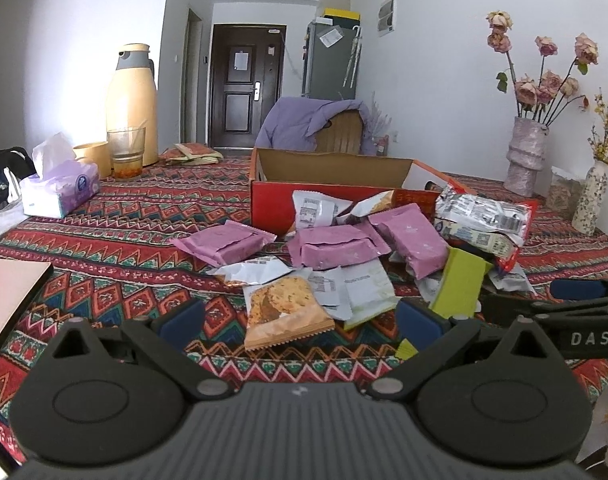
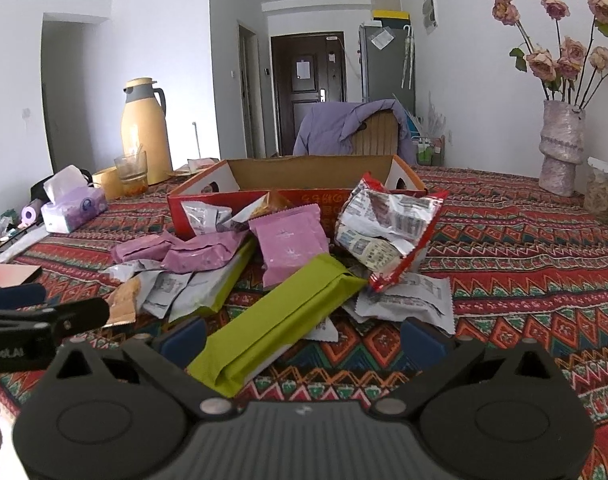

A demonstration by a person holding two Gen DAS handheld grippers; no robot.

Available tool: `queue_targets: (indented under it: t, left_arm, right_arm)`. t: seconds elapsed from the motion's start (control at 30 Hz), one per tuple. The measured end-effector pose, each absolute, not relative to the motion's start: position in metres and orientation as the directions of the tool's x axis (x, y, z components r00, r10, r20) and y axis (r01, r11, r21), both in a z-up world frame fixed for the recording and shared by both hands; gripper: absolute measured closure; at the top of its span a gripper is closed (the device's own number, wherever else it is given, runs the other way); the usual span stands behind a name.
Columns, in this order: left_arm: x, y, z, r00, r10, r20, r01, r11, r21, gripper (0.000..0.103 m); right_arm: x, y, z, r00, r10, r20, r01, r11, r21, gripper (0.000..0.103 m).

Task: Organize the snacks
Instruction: 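Grasp the lime-green bar packet with the right gripper while the left grasps the cookie packet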

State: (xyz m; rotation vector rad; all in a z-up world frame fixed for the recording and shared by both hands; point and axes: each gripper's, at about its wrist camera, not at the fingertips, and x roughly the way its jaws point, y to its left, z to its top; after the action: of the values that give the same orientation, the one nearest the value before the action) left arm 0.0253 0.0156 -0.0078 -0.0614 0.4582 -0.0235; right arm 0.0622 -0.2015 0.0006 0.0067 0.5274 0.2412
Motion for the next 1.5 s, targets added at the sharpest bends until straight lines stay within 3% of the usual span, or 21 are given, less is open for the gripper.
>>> queue_targets:
  t: [0.37,0.47,0.63,0.87,1.07,1.5]
  left_arm:
    - [0.046,0.027,-0.008,0.891,-0.001,-0.455,-0.025,0.998,-0.052,0.000]
    - [0.050,0.030,-0.009,0.888,-0.001,-0.459,-0.031,0.998,-0.063,0.000]
    - [0.056,0.034,-0.013,0.880,0.003,-0.475,-0.038,0.997,-0.065,0.000]
    - [0.067,0.038,-0.019,0.862,0.008,-0.507,-0.052,0.996,-0.073,0.000]
    - [0.074,0.037,-0.022,0.847,0.020,-0.531,-0.063,0.996,-0.063,0.000]
    - [0.107,0.035,-0.027,0.784,0.060,-0.618,-0.122,0.991,-0.059,0.000]
  right_arm:
    - [0.101,-0.175,-0.005,0.827,0.165,-0.538,-0.181,0.983,0.024,0.010]
    - [0.112,-0.166,-0.007,0.816,0.146,-0.559,-0.165,0.986,0.017,0.023]
    - [0.117,-0.156,-0.018,0.796,0.147,-0.587,-0.186,0.982,-0.006,0.031]
    - [0.107,-0.163,-0.016,0.807,0.157,-0.569,-0.238,0.969,-0.071,0.047]
    - [0.101,-0.174,-0.014,0.825,0.148,-0.545,-0.263,0.955,-0.139,0.069]
    - [0.104,-0.182,-0.020,0.827,0.183,-0.532,-0.278,0.955,-0.104,0.069]
